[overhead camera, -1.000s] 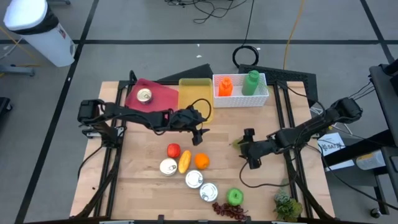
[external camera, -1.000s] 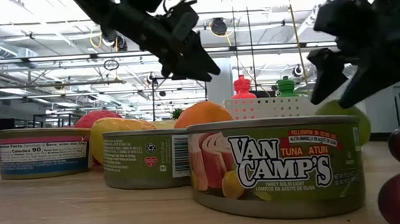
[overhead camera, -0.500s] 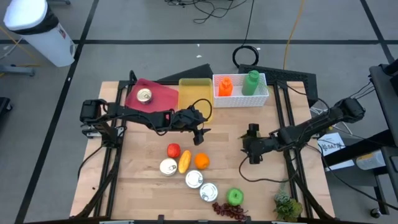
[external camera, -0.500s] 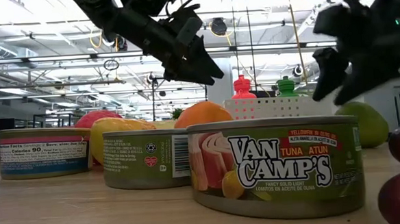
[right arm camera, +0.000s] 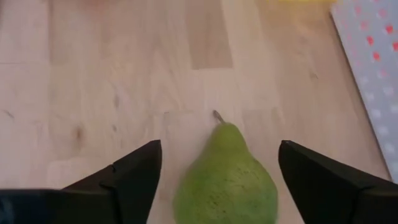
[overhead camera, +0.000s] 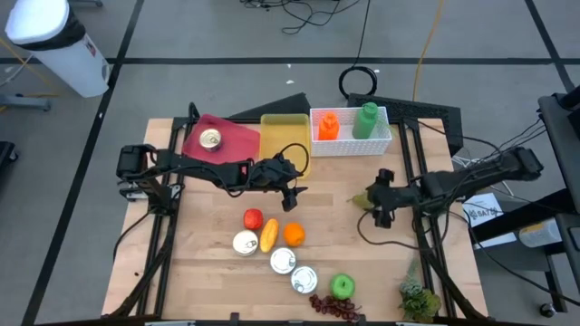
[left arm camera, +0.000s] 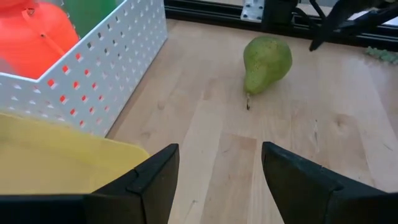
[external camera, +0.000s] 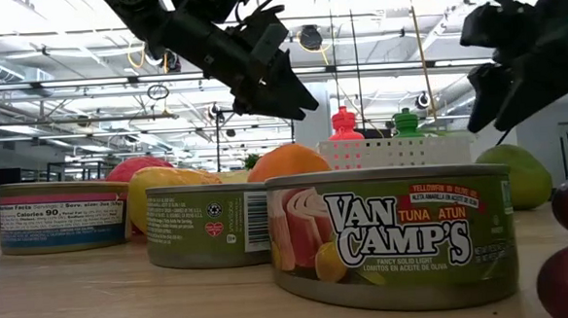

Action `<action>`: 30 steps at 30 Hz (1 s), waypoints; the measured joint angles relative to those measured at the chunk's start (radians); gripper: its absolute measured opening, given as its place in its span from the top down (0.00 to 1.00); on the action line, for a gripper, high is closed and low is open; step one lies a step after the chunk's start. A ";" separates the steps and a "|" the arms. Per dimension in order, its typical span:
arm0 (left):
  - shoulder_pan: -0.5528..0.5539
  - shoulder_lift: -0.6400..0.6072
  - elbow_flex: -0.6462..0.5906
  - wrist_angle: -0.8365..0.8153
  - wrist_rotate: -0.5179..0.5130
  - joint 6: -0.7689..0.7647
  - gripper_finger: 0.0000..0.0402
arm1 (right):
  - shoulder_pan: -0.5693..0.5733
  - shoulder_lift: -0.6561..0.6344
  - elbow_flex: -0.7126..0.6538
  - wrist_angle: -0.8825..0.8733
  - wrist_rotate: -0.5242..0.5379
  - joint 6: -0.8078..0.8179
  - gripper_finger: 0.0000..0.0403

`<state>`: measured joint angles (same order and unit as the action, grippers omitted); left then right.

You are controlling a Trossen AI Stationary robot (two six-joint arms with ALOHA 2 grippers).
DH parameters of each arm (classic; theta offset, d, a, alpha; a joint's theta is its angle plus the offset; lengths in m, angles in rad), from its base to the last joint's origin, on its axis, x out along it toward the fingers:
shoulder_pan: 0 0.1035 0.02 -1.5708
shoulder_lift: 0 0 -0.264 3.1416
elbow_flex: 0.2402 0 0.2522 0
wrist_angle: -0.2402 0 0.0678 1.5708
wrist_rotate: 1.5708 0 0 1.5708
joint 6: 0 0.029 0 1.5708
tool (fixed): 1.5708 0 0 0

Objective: Pick & Place Food Item
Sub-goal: Put the green pear into the yellow bin

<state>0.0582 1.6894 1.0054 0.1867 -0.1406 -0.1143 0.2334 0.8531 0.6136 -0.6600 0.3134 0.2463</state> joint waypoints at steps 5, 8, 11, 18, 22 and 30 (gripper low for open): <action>0.000 0.000 0.000 0.002 0.000 0.000 0.40 | -0.039 0.001 -0.007 -0.057 -0.004 0.084 0.14; 0.000 0.000 0.000 0.003 0.000 -0.006 0.40 | -0.061 0.020 -0.042 -0.030 -0.005 0.094 0.11; 0.000 0.000 0.000 0.004 0.000 -0.021 0.40 | -0.084 0.050 -0.075 0.008 -0.011 0.089 0.11; 0.000 0.000 0.000 0.005 0.000 -0.019 0.40 | -0.134 0.111 -0.124 0.103 -0.100 0.094 0.18; 0.000 0.000 0.000 0.007 0.000 -0.007 0.40 | -0.136 0.110 -0.128 0.163 -0.110 0.088 0.27; -0.006 0.000 0.000 0.151 0.016 0.006 0.40 | -0.136 0.012 -0.130 0.597 -0.113 -0.101 0.29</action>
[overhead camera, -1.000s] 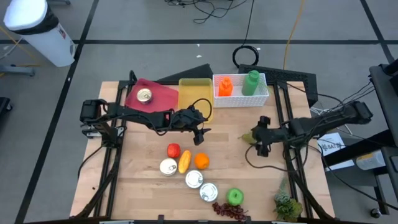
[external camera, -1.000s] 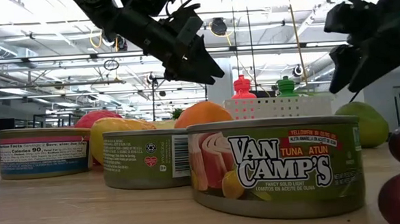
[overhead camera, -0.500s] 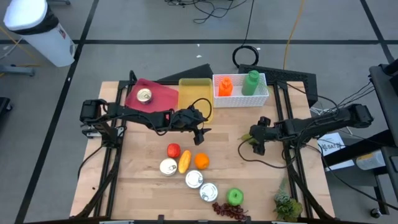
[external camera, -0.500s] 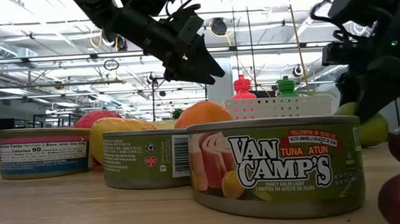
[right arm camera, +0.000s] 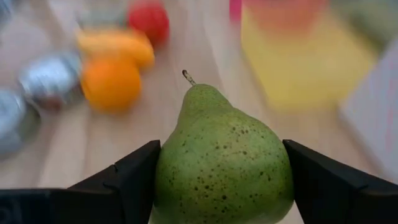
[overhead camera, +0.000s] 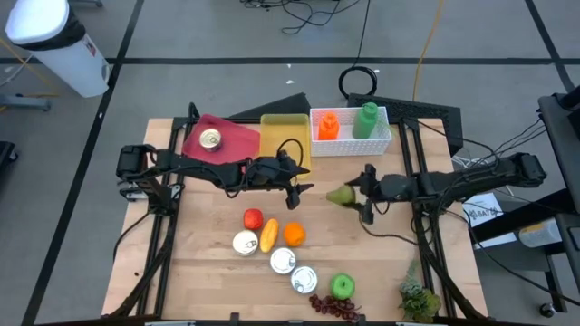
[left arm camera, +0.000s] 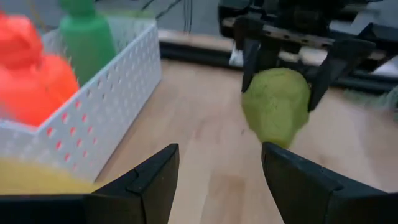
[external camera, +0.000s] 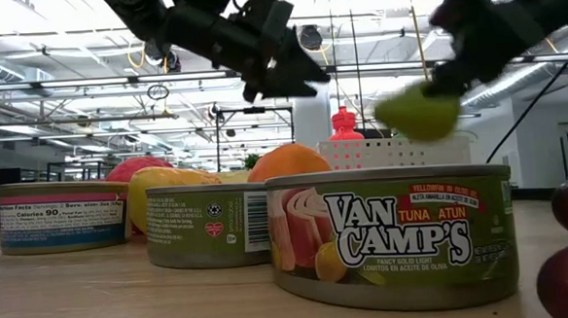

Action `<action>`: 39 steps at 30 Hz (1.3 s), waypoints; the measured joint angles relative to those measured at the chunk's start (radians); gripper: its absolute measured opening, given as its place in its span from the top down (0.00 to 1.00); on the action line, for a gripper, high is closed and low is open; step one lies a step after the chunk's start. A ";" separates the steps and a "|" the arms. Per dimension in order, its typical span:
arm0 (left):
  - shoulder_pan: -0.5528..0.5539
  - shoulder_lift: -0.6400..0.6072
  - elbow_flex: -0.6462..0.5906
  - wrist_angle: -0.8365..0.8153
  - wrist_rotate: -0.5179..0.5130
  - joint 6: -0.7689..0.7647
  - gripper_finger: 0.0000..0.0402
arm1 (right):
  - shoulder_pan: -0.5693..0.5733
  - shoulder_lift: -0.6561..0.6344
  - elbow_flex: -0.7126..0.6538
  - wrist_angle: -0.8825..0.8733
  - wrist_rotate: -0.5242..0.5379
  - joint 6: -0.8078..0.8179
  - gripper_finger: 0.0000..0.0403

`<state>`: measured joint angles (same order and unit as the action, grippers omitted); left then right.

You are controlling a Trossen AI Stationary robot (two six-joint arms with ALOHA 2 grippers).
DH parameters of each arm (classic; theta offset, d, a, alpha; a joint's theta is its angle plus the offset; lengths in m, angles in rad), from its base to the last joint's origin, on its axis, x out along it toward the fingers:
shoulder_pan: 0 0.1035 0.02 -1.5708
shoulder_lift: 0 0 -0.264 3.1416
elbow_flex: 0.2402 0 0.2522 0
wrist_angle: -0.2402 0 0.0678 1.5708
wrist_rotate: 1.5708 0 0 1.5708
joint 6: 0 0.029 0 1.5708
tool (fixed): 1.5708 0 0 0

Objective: Pick & Place Food Item
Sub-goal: Put the green pear into the yellow bin

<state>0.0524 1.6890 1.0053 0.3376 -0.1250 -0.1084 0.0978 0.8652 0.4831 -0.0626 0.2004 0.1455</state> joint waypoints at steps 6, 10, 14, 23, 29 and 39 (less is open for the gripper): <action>-0.034 0.000 0.000 0.085 0.038 0.054 0.40 | 0.000 -0.021 0.000 0.241 0.004 -0.098 0.29; -0.062 0.000 0.000 0.095 0.035 0.094 0.40 | 0.001 0.000 0.000 0.276 0.002 -0.114 0.29; -0.078 0.000 0.000 0.103 0.032 0.115 0.40 | 0.001 0.019 0.000 0.275 0.000 -0.114 0.29; -0.103 -0.001 0.000 0.115 0.138 0.183 0.40 | 0.000 0.021 0.000 0.280 0.009 -0.124 0.29; -0.099 -0.001 0.000 0.116 0.048 0.181 0.40 | 0.015 0.021 0.000 0.313 0.008 -0.124 0.29; -0.099 0.000 0.000 0.115 0.003 0.179 0.40 | 0.033 0.021 0.000 0.328 0.009 -0.135 0.29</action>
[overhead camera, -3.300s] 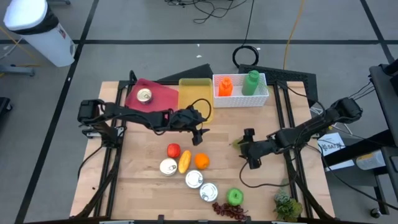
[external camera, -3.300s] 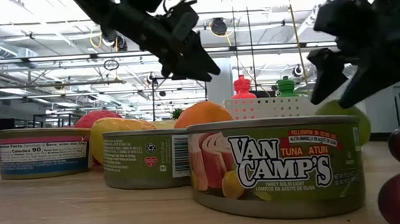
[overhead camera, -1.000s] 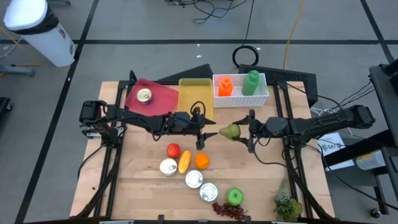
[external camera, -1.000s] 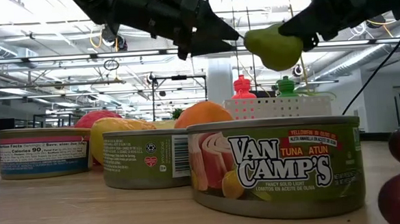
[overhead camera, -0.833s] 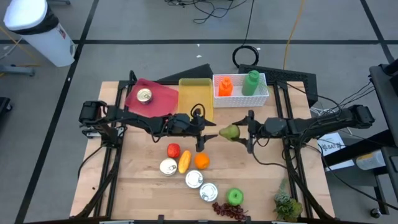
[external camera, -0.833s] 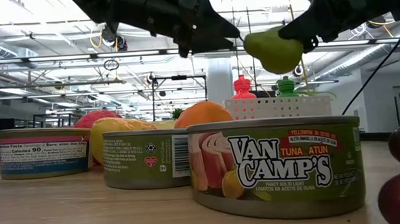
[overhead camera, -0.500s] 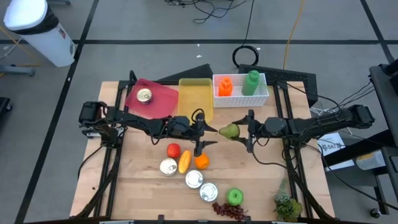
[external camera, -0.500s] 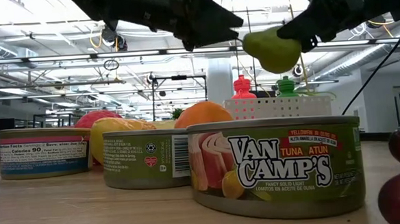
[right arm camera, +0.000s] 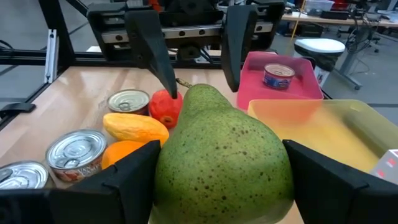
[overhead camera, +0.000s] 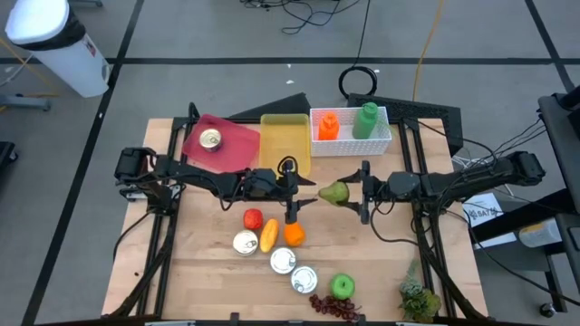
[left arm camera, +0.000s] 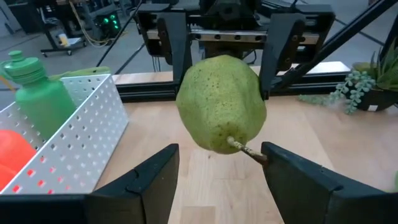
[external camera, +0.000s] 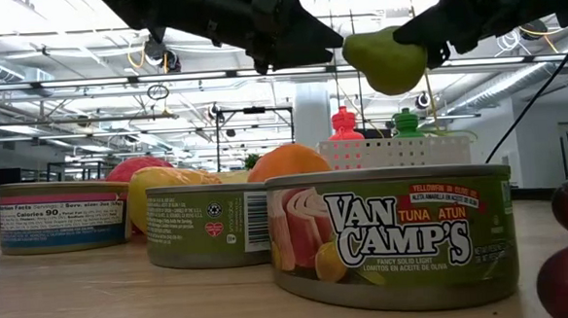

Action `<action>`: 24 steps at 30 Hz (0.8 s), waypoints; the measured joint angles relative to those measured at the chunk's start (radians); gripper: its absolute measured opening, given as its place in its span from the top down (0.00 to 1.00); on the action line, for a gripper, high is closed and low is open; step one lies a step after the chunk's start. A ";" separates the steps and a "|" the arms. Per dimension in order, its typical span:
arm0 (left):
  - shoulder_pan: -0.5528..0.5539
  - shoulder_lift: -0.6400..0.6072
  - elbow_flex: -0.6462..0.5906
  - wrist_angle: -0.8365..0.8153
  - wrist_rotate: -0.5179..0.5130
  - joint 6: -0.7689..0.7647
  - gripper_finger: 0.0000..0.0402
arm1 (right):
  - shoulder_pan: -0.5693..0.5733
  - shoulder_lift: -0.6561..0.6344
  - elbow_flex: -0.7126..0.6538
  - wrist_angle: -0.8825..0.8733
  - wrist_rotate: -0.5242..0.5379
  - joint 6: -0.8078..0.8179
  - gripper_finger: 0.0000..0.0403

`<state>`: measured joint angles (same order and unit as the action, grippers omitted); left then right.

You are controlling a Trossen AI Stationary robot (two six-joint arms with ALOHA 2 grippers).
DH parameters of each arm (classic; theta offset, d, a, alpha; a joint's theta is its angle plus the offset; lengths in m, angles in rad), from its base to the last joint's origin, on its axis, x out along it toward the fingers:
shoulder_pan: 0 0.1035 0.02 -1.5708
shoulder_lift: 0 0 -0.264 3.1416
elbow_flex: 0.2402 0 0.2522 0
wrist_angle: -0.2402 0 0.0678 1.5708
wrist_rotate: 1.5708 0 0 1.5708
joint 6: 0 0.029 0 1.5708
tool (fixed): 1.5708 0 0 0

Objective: Pick & Place Food Item
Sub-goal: Put the green pear into the yellow bin

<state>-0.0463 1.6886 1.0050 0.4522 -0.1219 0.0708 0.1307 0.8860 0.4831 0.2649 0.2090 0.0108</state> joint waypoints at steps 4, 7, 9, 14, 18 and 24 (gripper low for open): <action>0.000 0.000 0.000 0.000 0.009 0.009 0.40 | 0.000 0.000 0.000 0.000 0.022 0.000 0.29; 0.000 0.000 0.000 0.000 0.049 0.011 0.40 | 0.000 0.000 0.000 0.000 0.074 -0.001 0.29; 0.000 0.000 0.000 0.001 0.047 0.011 0.40 | 0.000 0.000 0.000 0.000 0.077 -0.001 0.29; -0.001 0.000 0.000 0.003 0.003 0.011 0.40 | 0.002 0.000 0.000 0.000 0.074 -0.001 0.28; 0.000 0.000 0.000 0.016 -0.036 0.011 0.40 | 0.002 0.000 0.000 0.001 0.045 -0.001 0.28; -0.001 0.000 0.000 0.018 -0.033 0.011 0.40 | 0.002 0.000 0.000 0.007 0.025 0.002 0.28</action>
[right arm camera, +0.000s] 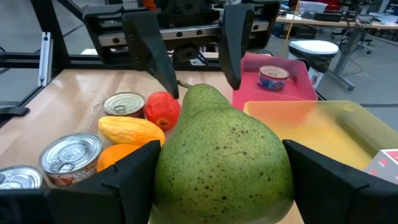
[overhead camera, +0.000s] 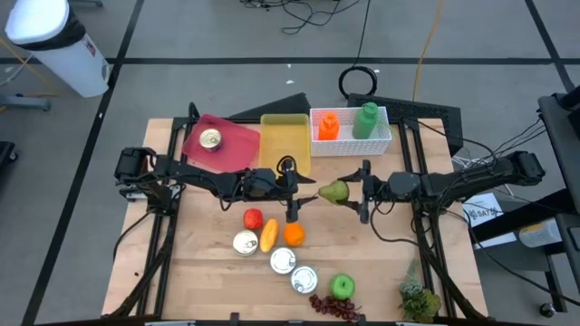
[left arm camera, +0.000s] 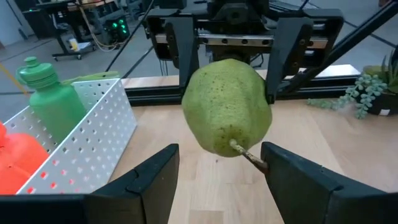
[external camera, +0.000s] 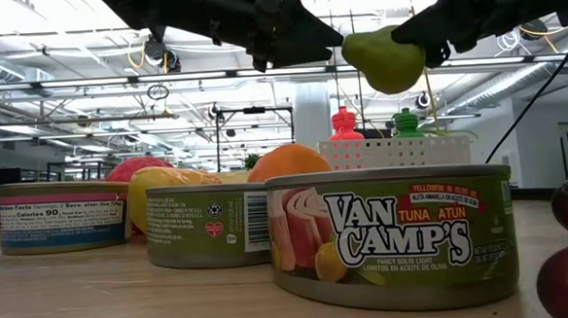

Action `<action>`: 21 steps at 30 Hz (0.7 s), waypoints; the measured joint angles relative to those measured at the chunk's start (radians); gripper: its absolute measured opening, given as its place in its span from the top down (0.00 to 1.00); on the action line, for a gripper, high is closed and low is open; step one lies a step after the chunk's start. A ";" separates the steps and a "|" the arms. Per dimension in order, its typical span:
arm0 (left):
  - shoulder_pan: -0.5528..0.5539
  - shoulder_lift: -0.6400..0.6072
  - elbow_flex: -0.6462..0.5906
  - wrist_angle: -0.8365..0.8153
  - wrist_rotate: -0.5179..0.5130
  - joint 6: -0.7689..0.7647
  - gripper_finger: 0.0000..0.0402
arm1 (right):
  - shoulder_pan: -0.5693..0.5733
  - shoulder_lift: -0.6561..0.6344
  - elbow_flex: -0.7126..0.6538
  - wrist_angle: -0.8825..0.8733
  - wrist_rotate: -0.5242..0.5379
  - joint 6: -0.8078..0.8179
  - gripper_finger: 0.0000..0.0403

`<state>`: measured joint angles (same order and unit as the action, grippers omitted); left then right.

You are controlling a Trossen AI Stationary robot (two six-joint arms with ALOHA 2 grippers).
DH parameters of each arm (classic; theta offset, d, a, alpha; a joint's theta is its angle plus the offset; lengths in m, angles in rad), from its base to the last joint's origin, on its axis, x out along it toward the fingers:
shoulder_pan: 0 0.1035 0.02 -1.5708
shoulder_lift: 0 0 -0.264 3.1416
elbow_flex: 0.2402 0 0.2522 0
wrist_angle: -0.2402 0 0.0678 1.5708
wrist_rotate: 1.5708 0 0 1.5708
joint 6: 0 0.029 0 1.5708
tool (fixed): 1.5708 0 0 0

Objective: Pick & Place Food Item
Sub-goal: Put the green pear into the yellow bin

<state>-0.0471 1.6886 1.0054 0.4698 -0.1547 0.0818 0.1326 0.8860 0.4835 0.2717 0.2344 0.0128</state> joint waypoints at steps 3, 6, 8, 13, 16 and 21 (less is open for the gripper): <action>0.000 0.000 0.000 -0.001 0.009 0.000 0.45 | 0.000 0.000 0.000 0.002 0.000 0.000 0.28; 0.000 0.000 0.000 -0.001 0.050 0.000 0.55 | 0.000 0.000 0.000 0.002 -0.001 0.000 0.28; 0.000 0.000 0.000 -0.001 0.053 0.000 0.64 | 0.000 0.000 0.000 0.002 -0.001 0.000 0.28; 0.003 0.000 0.000 0.000 0.059 0.001 0.87 | 0.000 0.000 0.000 0.001 0.001 0.001 0.28; 0.003 0.000 0.000 0.004 0.058 0.030 0.97 | 0.000 0.000 0.001 0.001 -0.002 0.001 0.28; 0.002 0.000 0.000 0.007 0.058 0.049 0.97 | 0.000 0.000 0.001 0.001 -0.002 0.000 0.28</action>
<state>-0.0448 1.6886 1.0050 0.4770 -0.0971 0.1310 0.1329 0.8856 0.4843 0.2725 0.2324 0.0127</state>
